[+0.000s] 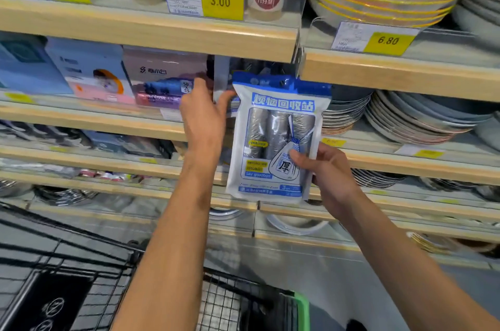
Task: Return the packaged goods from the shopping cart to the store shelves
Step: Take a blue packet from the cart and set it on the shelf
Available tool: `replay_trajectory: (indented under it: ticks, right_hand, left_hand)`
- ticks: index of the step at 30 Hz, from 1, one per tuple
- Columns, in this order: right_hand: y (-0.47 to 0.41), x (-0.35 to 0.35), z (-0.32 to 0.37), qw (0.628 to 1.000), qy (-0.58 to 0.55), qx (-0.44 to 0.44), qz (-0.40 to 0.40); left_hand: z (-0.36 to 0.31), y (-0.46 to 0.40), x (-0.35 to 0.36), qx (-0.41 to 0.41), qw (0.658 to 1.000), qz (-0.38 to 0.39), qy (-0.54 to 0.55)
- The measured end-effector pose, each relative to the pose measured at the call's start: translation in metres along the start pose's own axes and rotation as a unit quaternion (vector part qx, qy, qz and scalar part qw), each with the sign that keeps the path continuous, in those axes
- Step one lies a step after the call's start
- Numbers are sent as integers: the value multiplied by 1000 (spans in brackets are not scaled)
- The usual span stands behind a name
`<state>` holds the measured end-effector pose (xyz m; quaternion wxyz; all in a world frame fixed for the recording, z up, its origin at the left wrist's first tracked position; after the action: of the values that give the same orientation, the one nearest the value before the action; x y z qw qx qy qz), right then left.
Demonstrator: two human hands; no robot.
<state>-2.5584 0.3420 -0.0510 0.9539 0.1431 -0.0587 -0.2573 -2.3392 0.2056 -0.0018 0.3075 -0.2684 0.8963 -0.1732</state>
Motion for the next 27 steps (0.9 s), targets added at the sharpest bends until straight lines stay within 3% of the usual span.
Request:
replay_trajectory:
  ticks: [4, 8, 10, 13, 16, 21, 27]
  right_hand:
    - [-5, -1, 10, 999, -25, -17, -26]
    - [-9, 13, 24, 998, -17, -44, -41]
    - [-13, 25, 33, 998, -9, -54, -39]
    - [-19, 42, 43, 998, -7, -58, -38]
    - [-28, 56, 45, 995, 19, -82, -47]
    - [-44, 76, 53, 991, -6, -105, -83]
    - [-65, 87, 53, 982, 30, -105, -156]
  left_hand:
    - [-2, 1, -32, 71, 995, -51, -54]
    - [9, 15, -48, 12, 995, -49, 88]
    - [17, 24, -38, -48, 986, 39, 156]
    - [10, 41, -24, -41, 957, 208, 196]
    - [3, 33, -27, -29, 938, 262, 223]
    - [-15, -3, -31, 29, 953, 247, 173]
    - [-10, -20, -28, 42, 987, 137, 68]
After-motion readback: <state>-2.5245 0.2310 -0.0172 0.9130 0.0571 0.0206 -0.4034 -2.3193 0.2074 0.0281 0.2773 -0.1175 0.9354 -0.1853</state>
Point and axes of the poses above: each hand's wrist, its own y-axis away from the middle knuckle, its own x-axis out of the palm, z = x × y, the point moved 8 cm from there along -y, towards the middle knuckle, and after that the axes turned 15 degrees about -z, right-handed, at the moved point
